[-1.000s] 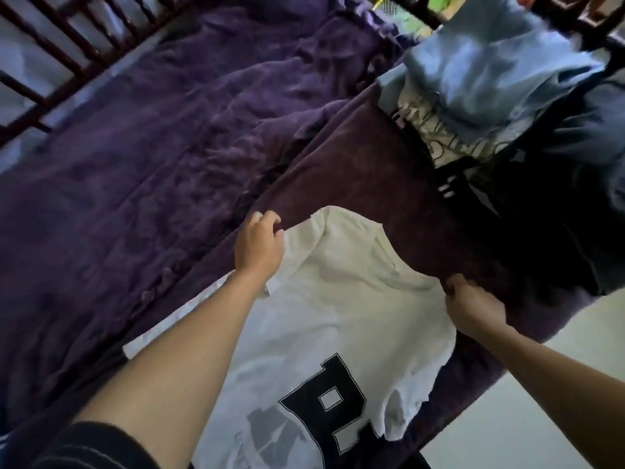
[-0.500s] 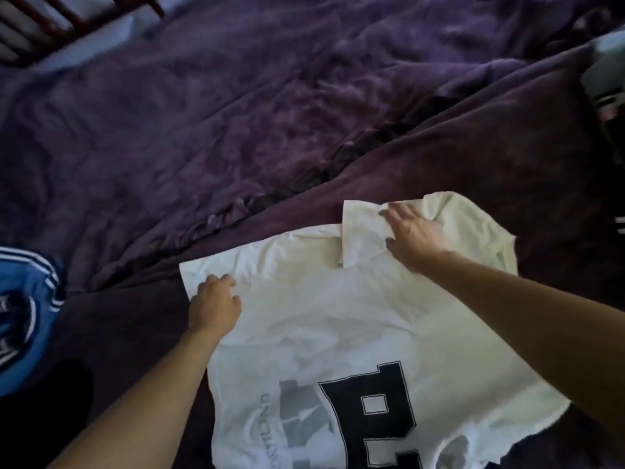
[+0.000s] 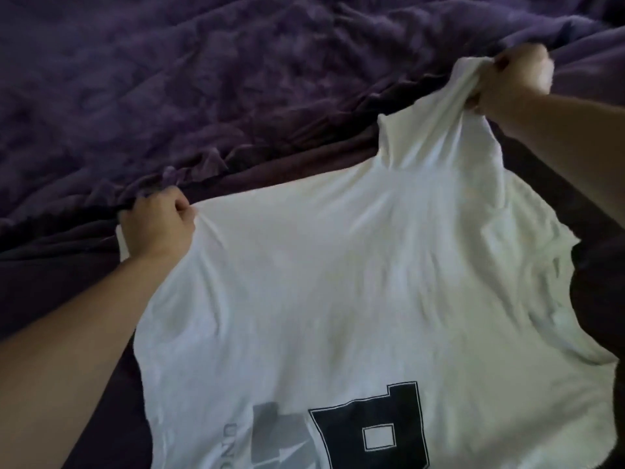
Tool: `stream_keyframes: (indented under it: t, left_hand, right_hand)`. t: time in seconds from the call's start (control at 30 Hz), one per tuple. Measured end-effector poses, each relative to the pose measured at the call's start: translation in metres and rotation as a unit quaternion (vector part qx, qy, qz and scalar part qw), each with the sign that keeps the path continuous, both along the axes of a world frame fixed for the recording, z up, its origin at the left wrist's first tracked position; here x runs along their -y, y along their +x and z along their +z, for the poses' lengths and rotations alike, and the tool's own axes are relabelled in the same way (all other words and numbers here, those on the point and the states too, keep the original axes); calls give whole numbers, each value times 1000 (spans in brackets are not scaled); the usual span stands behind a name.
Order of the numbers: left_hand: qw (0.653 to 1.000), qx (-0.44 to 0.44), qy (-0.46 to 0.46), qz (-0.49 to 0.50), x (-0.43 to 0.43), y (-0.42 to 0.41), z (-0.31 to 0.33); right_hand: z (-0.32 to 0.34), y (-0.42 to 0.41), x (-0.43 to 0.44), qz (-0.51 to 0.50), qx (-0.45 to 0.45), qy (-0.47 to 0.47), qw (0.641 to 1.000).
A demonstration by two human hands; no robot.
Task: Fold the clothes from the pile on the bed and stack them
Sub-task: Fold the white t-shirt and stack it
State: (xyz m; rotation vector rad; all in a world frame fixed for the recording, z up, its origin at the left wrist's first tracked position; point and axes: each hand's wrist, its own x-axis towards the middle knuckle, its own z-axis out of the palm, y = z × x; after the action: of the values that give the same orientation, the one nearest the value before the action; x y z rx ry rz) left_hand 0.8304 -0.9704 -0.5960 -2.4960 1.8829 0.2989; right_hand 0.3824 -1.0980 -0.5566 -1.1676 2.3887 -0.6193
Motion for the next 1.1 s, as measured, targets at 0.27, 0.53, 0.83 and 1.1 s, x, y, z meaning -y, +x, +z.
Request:
stream_keyframes:
  t: [0.27,0.53,0.83,1.1]
  left_hand:
    - [998,-4,-52,-30,-36,-10,9]
    - [999,-38,27,0,-237,-28,20]
    - [966,-114,119,199,-385,-29,28]
    - [988,-104,86,71,-400,-17,55]
  right_hand:
    - [-23,31,-84,233,-93,12,968]
    - [-12,60,-302,407,-53,-23,912]
    - [-8,22,-500,362,-106,126,917]
    - [10,28,-538,346,-119,45,929]
